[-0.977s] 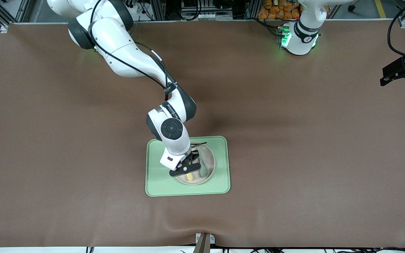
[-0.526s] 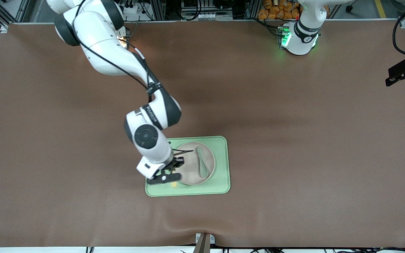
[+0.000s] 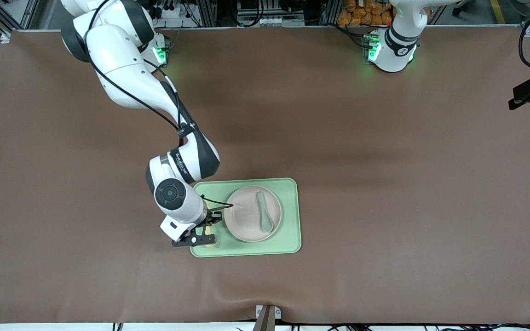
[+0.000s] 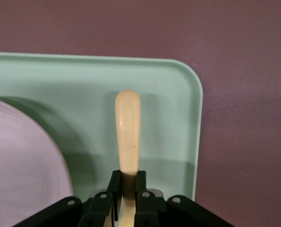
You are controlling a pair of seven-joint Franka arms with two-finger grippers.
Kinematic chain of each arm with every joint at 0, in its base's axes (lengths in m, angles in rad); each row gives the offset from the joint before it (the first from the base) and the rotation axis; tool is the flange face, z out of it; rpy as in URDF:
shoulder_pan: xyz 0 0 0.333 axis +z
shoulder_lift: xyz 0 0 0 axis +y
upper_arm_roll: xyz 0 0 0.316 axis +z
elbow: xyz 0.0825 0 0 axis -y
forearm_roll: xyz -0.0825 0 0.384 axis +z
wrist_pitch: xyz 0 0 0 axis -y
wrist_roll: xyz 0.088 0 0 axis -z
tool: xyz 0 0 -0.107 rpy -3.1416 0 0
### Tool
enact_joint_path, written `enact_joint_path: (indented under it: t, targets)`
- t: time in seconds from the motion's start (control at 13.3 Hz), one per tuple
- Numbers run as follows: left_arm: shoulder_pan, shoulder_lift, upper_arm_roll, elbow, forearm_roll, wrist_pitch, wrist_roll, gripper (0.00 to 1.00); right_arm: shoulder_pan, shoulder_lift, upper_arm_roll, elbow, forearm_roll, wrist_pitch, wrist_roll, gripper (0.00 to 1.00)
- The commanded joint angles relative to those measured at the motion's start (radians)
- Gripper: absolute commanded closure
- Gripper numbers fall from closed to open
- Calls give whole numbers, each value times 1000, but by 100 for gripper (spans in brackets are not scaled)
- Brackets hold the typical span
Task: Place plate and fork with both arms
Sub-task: 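Lift the fork with the right gripper and set it beside the plate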
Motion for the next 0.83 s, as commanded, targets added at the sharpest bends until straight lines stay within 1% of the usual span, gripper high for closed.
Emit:
enact_joint_path:
  t: [0.0,0.23,0.3,0.38,0.45,0.68,0.75]
  targets:
    - [3,-13,-7,-3,5,-12,11,0,0,-19,4,-85,11,97,5,100]
    - [3,-12,-9,-3,5,-12,10,0,2,-16,6,-92,13,114,9,99]
    - [3,-13,-9,-3,5,-12,11,0,2,-14,5,-92,11,113,9,66]
    - [3,-13,-9,-3,5,-12,10,0,-1,-16,6,-90,13,111,11,25]
    - [3,-13,-9,-3,5,-12,10,0,-3,-17,6,-86,14,110,11,0]
    - [0,-10,-10,-3,3,-10,10,0,-4,-54,8,-81,23,93,3,0]
    - [-3,-10,-12,-3,3,-10,8,0,-4,-65,5,-73,30,64,3,0]
